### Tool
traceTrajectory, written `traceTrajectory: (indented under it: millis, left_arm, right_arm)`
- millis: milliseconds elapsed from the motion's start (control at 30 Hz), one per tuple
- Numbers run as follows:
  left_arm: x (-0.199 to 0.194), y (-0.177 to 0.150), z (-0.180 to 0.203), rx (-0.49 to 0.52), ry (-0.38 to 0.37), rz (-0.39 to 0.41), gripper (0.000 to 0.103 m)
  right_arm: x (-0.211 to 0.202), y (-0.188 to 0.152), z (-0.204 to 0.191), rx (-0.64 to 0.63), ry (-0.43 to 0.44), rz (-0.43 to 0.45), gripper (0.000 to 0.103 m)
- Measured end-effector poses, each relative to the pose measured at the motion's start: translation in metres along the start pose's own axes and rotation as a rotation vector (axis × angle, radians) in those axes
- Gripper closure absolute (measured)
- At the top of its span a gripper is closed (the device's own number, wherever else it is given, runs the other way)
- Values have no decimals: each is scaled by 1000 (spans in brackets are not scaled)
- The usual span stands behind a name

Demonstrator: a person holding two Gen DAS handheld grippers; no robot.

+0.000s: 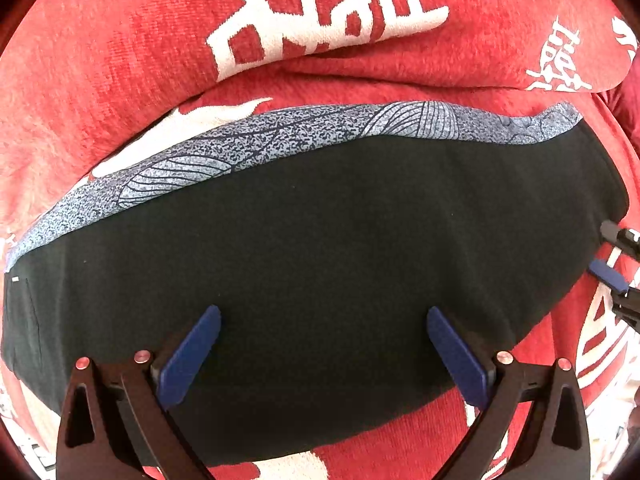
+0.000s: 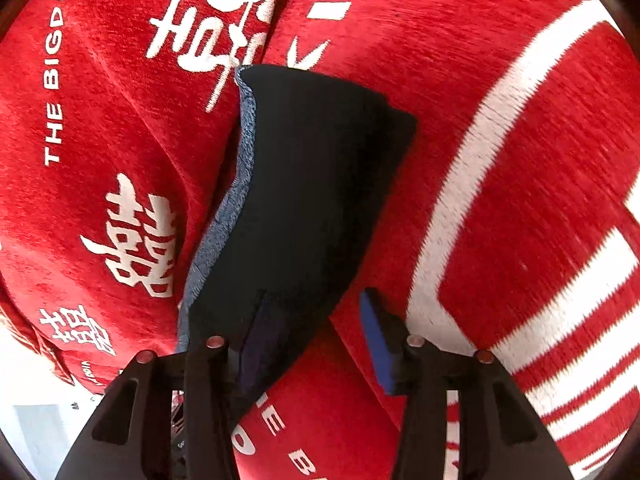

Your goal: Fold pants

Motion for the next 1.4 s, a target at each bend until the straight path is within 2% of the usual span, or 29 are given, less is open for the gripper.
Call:
traceTrajectory:
  millis: [100, 167, 267, 300, 333, 400, 433, 467, 533, 600, 633, 667, 733, 867, 900, 1100, 1400]
  left_arm:
    - [-1, -2, 0, 0, -4, 11, 0]
    - [-1, -4, 0, 2, -6, 22, 0]
    - [-4, 0, 1, -12, -9, -5, 3]
    - [-8, 2, 2, -19, -15, -1, 20]
    - [-16, 8, 8, -20, -23, 13, 32]
    - [-26, 20, 17, -19, -16, 52, 33]
    - [-30, 28, 24, -22, -18, 77, 33]
    - [-30, 37, 33, -23, -28, 94, 33]
    - [-21, 50, 46, -29, -11, 97, 33]
    - [7, 52, 60, -8, 33, 50, 31]
    - [19, 50, 69, 29, 78, 74, 23]
    - [17, 48, 75, 67, 97, 119, 22]
    - [14, 45, 84, 134, 124, 133, 22]
    - [7, 48, 62, 37, 15, 59, 22]
    - [4, 47, 57, 25, 9, 57, 22]
    - [-12, 25, 33, 0, 12, 22, 22]
    - [-16, -17, 24, 18, 10, -20, 22]
  right_arm:
    - [-2, 6, 2, 26, 62, 61, 50]
    - [3, 15, 1, 48, 140, 100, 50]
    - [14, 24, -2, 65, 195, 132, 50]
    - [16, 26, -3, 79, 211, 132, 50]
    - [20, 29, -4, 102, 224, 116, 51]
    - [24, 32, -6, 140, 247, 75, 61]
    - [23, 34, -7, 151, 265, 68, 86]
    - [20, 35, -9, 142, 282, 59, 89]
    - [9, 34, -17, 93, 292, 62, 89]
    - [-3, 32, -31, 23, 301, 69, 89]
    - [-8, 30, -38, -4, 309, 74, 89]
    - [-12, 29, -43, -22, 317, 77, 89]
    - [-9, 26, -59, -68, 306, 68, 89]
    - [-12, 25, -83, -146, 234, 81, 89]
    - [-13, 25, -86, -155, 226, 82, 89]
    - [-17, 20, -99, -193, 165, 77, 89]
    - [-11, 18, -115, -205, 105, 83, 89]
Point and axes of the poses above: each gripper's, at about its wrist camera, not at the fingertips, and x roughly the way its jaws point, z to its right, y to its top, the point moved 4 cm from there along x, roughly the way its jaws point, and after that the axes turned 10 degrees about -x, right-handed, at the moved point
